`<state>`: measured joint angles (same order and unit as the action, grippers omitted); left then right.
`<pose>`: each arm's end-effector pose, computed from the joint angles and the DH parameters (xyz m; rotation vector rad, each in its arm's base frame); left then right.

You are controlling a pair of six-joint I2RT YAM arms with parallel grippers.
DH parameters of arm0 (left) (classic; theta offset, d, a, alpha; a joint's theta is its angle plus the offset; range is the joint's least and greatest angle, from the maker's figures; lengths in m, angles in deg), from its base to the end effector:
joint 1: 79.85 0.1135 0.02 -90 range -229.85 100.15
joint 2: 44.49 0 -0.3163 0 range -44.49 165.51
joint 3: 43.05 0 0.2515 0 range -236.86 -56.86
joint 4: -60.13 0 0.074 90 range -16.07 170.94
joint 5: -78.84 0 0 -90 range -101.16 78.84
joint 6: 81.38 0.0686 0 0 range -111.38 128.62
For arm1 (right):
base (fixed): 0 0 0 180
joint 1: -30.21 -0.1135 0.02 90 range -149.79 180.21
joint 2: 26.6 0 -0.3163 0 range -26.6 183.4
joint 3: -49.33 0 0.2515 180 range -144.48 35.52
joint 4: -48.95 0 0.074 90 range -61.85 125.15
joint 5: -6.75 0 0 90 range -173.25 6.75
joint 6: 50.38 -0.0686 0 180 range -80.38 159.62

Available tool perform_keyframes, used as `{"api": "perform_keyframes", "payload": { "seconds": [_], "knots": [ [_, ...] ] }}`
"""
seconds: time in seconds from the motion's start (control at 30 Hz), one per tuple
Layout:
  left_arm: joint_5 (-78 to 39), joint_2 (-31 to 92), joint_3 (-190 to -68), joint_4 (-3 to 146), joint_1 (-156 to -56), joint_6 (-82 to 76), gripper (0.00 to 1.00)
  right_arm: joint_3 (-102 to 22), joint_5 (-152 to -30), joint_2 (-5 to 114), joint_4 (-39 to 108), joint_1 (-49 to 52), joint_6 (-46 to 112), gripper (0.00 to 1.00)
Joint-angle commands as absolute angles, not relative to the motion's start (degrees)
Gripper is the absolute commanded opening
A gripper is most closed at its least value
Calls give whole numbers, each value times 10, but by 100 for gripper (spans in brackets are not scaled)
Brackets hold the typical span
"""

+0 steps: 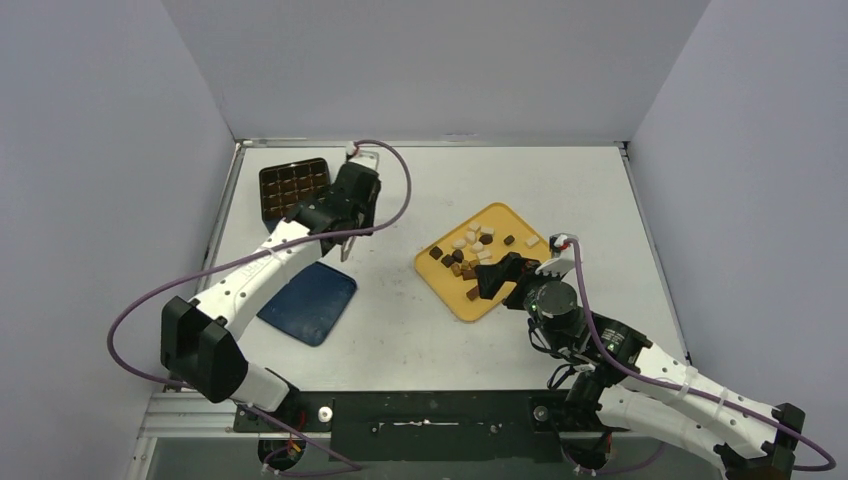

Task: Pack the chocolate
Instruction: Place the fake chocolate in the packing box.

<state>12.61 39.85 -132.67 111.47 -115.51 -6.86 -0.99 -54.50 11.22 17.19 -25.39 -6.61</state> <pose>0.2876 -0.1723 0.3529 0.2091 2.2810 0.0359 0.1076 0.0988 0.3176 0.1895 1.9234 0.7405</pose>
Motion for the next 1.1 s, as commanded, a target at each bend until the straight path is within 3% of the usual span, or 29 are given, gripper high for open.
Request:
{"api": "perform_keyframes", "payload": {
  "seconds": [0.0, 0.37, 1.07],
  "knots": [
    [105, 394, -1368, 1130, -1077, -59, 25, -6, -553, 110, 201, -257, -73, 100],
    [77, 395, -1336, 1113, -958, -52, 25, -6, -554, 107, 199, -257, -68, 100],
    [58, 431, -1298, 1092, -941, -50, 30, -9, -555, 111, 201, -257, -69, 100]
  ]
}}
